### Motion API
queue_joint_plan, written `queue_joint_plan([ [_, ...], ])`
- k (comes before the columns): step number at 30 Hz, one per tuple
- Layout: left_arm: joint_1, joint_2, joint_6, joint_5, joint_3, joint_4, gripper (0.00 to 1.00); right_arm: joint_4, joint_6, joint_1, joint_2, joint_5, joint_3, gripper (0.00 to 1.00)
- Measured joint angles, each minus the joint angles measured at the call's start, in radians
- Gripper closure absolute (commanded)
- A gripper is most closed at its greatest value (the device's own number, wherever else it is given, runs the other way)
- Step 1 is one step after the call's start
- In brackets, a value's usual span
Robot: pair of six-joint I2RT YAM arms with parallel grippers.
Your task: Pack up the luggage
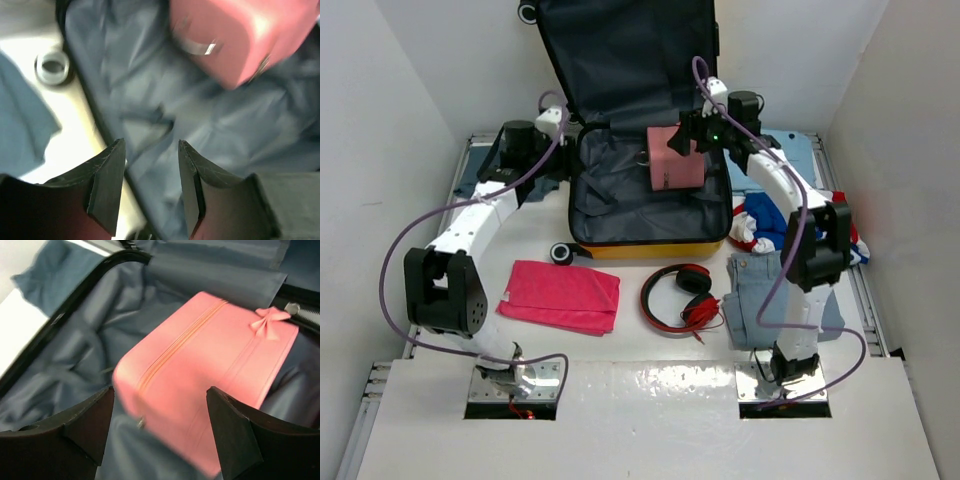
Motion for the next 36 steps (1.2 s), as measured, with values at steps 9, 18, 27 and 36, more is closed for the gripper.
queue_joint_plan([
  [9,0.204,0.003,0.216,0.127,0.016,-0.288,0.45,0.0,-0.063,0.031,0.144,0.054,0.081,0.35],
  [18,0.309,0.219,0.248,0.09,0.185,-0.381,0.42,0.007,-0.081,0.047,0.019,0.047,-0.108,0.33],
  [27,0.164,0.663,0.06,-0.278,0.581,-0.303,0.25,0.011,-0.08,0.047,0.018,0.046,-0.107,0.3],
  [36,0.088,0.888,-0.037,-0.576,0.758,-0.28,0.22,-0.01,-0.079,0.047,0.023,0.047,-0.092,0.3],
])
